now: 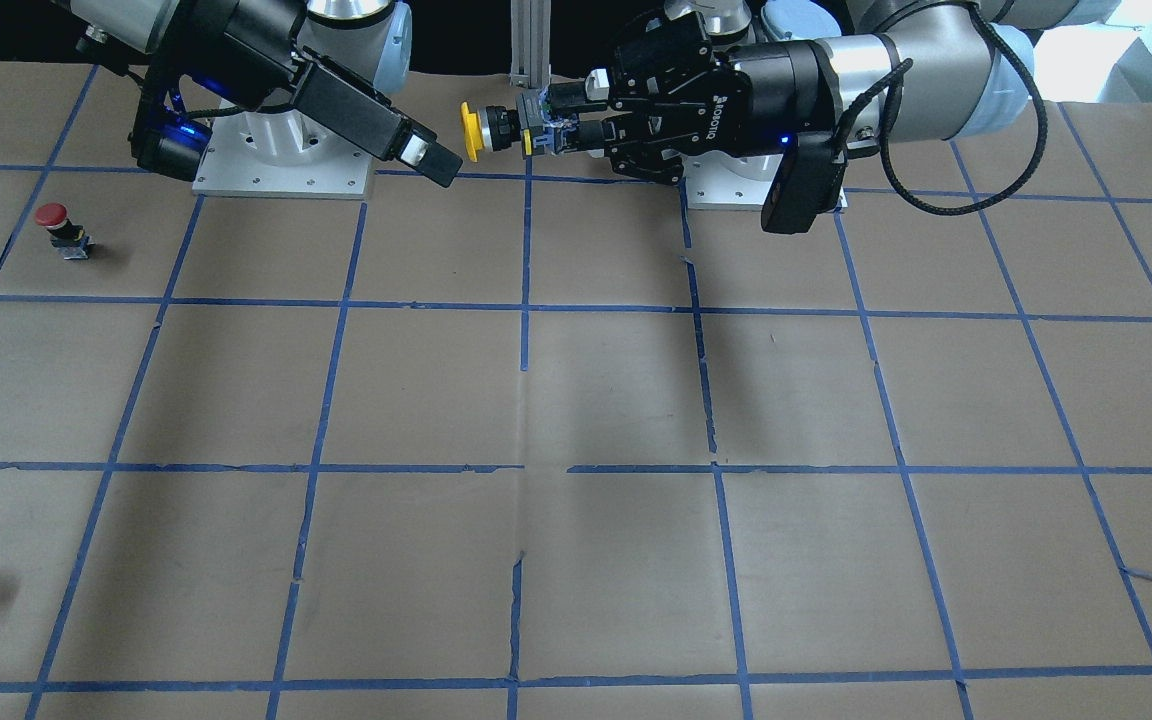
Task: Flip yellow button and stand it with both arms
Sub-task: 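Bring the right gripper to the yellow cap while the left gripper holds it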
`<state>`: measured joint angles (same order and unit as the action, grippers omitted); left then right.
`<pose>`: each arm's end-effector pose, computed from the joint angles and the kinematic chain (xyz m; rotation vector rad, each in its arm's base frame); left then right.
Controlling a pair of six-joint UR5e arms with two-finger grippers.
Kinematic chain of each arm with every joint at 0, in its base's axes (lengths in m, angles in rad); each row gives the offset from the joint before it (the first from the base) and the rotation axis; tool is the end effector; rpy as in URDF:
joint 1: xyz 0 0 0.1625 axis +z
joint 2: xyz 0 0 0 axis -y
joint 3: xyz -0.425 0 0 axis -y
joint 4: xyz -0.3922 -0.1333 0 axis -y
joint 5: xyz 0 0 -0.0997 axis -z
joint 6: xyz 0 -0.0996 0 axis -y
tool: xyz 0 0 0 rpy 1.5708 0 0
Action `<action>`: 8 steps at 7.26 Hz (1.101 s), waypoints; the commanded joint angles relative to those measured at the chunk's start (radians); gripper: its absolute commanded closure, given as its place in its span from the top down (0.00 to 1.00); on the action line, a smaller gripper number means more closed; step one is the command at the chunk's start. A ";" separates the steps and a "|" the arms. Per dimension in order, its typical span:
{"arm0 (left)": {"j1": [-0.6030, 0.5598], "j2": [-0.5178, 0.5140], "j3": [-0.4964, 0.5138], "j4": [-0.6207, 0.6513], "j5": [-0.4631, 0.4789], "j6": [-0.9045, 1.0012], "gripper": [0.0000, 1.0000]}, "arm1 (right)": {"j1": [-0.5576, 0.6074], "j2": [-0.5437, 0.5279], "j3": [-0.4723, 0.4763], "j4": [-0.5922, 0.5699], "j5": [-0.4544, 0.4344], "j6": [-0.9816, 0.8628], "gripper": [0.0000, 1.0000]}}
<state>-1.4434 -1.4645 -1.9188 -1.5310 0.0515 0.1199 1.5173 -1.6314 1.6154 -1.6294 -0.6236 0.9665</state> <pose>-0.1760 -0.4584 0.4662 0.1613 -1.6133 0.0268 0.1887 -0.4809 0.5424 1.0492 1.9629 0.4282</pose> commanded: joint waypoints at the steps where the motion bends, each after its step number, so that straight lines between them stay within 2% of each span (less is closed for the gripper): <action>1: -0.002 0.007 0.000 0.002 -0.002 -0.019 0.01 | 0.003 0.001 0.001 -0.014 0.073 0.008 1.00; 2: -0.002 0.003 0.000 0.006 -0.002 -0.032 0.01 | 0.003 0.002 0.003 -0.010 0.073 0.008 1.00; 3: -0.002 0.001 0.000 0.011 -0.002 -0.034 0.02 | 0.003 0.010 0.001 -0.010 0.073 0.008 0.95; 5: -0.002 -0.002 -0.002 0.011 -0.002 -0.031 0.02 | 0.003 0.011 0.001 -0.010 0.076 0.009 0.78; 6: -0.002 -0.008 -0.006 0.011 -0.002 -0.019 0.02 | 0.003 0.011 0.001 -0.010 0.076 0.009 0.61; 7: -0.002 -0.008 -0.006 0.012 -0.002 -0.023 0.02 | 0.003 0.011 0.001 -0.010 0.088 0.009 0.50; 8: -0.002 -0.007 -0.006 0.012 -0.002 -0.028 0.02 | 0.003 0.013 0.001 -0.009 0.096 0.009 0.35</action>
<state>-1.4449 -1.4712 -1.9243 -1.5191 0.0487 0.0955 1.5202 -1.6194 1.6169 -1.6392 -0.5378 0.9756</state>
